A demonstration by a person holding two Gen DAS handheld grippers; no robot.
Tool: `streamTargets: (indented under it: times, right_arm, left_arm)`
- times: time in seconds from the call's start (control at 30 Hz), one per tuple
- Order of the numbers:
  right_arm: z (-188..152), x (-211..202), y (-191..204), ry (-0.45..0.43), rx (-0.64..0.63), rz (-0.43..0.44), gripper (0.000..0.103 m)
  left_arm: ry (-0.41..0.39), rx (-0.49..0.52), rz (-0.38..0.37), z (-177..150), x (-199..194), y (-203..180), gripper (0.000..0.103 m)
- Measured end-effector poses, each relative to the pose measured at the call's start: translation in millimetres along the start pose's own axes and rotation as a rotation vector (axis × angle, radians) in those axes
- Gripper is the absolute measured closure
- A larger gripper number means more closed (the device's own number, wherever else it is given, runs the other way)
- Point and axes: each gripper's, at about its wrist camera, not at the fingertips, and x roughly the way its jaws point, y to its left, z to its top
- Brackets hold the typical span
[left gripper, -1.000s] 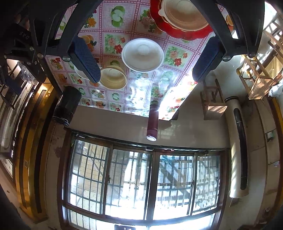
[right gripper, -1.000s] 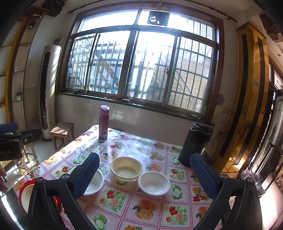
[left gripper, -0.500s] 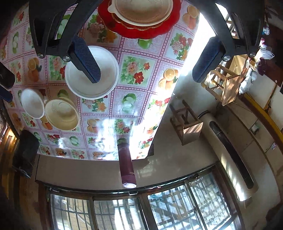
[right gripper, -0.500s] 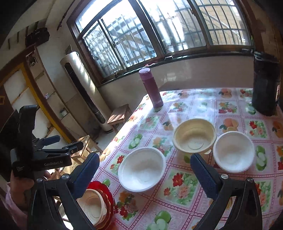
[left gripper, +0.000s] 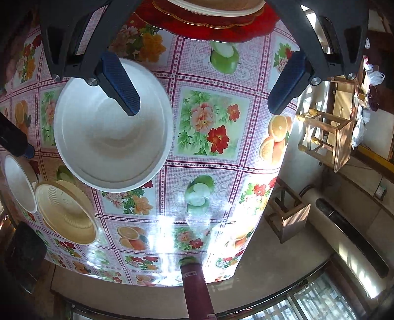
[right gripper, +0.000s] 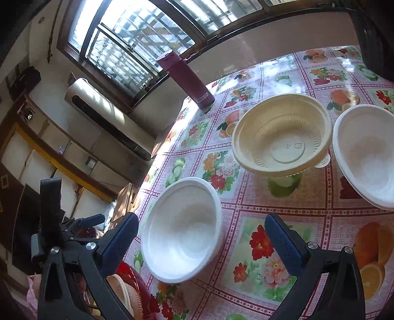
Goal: Organize plates and bowls
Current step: 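Close both tools on the rim of the large white bowl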
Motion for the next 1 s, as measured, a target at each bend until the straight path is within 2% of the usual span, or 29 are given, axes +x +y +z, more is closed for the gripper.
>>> streamTargets:
  times: [0.33,0.43,0.47,0.5,0.53,0.57,0.6,0.87,0.93,1.0]
  right_arm:
    - [-4.7,22.0,1.0,0.031,0.021,0.05,0.001]
    - [-7.4,28.0,-0.6,0.045,0.032,0.05,0.009]
    - [-8.2,30.3,-2.3,0.052,0.039,0.05,0.012]
    - [-9.2,32.6,-4.3,0.058,0.049,0.05,0.014]
    - [-9.7,35.2,-5.7,0.065,0.057,0.048,0.02]
    - [-10.3,37.3,-7.7,0.072,0.061,0.04,0.027]
    - [-10.9,39.3,-9.8,0.077,0.065,0.032,0.028]
    - [-14.0,39.8,-12.4,0.066,0.052,-0.006,0.034]
    - [-15.7,41.8,-11.2,0.076,0.047,-0.004,0.039]
    - [-17.8,43.7,-10.9,0.082,0.043,-0.01,0.042]
  left_arm:
    - [0.05,-0.059,-0.08,0.8,14.1,4.8,0.0]
    - [0.07,-0.088,-0.113,-3.1,21.5,6.1,0.0]
    - [0.076,-0.104,-0.127,-4.2,23.9,7.1,0.002]
    - [0.08,-0.119,-0.142,-4.9,25.7,7.9,0.01]
    - [0.084,-0.131,-0.15,-5.9,27.6,8.2,0.015]
    - [0.088,-0.138,-0.155,-6.8,29.2,8.0,0.025]
    - [0.095,-0.143,-0.158,-7.3,31.1,7.8,0.03]
    - [0.084,-0.153,-0.193,-5.6,29.3,3.6,0.032]
    - [0.093,-0.145,-0.209,-4.0,31.4,0.5,0.04]
    - [0.113,-0.137,-0.226,-3.9,35.9,-4.2,0.061]
